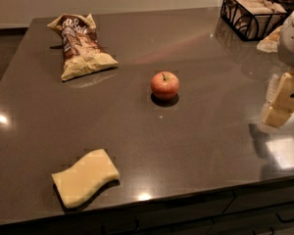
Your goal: Move apple near sponge
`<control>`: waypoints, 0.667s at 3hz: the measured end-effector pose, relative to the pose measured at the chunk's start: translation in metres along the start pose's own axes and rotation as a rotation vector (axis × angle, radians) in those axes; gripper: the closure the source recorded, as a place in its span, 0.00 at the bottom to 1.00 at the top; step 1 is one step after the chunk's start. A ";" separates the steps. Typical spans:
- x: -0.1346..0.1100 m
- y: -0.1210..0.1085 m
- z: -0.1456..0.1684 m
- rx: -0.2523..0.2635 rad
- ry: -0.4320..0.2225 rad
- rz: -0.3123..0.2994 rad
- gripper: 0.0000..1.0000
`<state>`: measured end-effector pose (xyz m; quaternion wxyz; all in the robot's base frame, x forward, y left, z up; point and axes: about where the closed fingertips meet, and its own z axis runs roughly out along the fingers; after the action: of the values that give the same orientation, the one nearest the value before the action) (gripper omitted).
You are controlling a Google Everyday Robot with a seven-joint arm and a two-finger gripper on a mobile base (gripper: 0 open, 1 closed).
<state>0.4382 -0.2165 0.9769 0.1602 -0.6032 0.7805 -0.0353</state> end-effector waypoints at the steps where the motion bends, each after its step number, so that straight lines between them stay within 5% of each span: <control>1: 0.000 0.000 0.000 0.000 0.000 0.000 0.00; 2: -0.007 -0.012 0.011 -0.010 -0.041 0.030 0.00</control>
Offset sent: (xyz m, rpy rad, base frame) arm 0.0407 0.0116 -0.0197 0.1291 0.0261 -0.0426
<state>0.4538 -0.2114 0.9710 0.1738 -0.5929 0.7861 -0.0169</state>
